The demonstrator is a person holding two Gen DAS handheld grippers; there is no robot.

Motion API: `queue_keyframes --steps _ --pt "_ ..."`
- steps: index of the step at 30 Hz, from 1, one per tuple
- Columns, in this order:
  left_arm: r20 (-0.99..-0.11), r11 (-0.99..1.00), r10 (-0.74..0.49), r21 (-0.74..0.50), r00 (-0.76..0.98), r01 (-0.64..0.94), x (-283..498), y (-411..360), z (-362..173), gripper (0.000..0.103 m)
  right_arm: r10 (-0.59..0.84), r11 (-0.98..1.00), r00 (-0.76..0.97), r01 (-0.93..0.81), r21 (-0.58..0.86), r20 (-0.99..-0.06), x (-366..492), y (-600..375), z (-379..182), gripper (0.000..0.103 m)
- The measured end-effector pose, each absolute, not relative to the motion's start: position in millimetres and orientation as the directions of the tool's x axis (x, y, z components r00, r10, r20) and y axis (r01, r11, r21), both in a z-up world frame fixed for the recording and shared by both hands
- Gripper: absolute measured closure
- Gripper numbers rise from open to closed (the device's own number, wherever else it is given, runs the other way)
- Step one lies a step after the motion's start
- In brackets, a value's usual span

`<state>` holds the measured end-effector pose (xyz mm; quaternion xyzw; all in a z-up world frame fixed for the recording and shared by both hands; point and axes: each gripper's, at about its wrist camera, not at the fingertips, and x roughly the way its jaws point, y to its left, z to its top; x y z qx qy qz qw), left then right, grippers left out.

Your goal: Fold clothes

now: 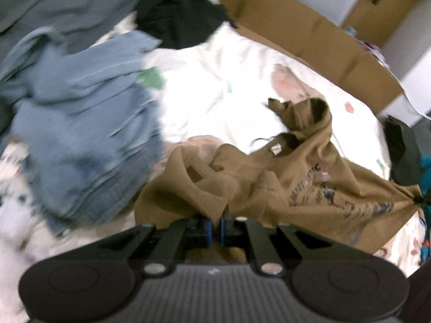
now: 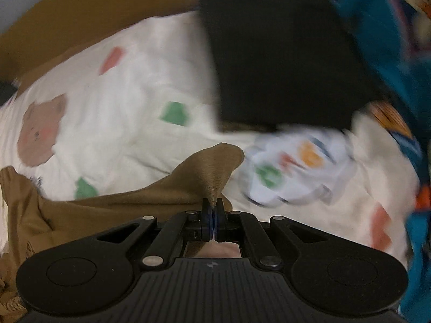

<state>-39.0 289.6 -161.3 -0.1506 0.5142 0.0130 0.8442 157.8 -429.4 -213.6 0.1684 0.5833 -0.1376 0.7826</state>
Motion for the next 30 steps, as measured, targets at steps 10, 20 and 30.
queue_keyframes --steps 10,20,30 --pt "-0.857 0.969 -0.200 -0.244 0.474 -0.031 3.6 241.7 -157.9 0.097 -0.059 0.747 0.251 0.654 0.124 -0.966 21.3 -497.6 -223.4 0.103" --pt "-0.913 0.980 -0.141 -0.184 0.384 -0.079 -20.9 262.5 -185.7 0.097 0.010 0.795 0.237 0.588 0.152 -0.971 -1.9 -476.5 -233.0 0.098" --pt "-0.952 0.972 -0.120 -0.170 0.281 -0.161 -68.1 280.6 -217.5 0.096 0.052 0.886 0.338 0.418 0.200 -0.940 68.7 -456.1 -210.2 0.076"
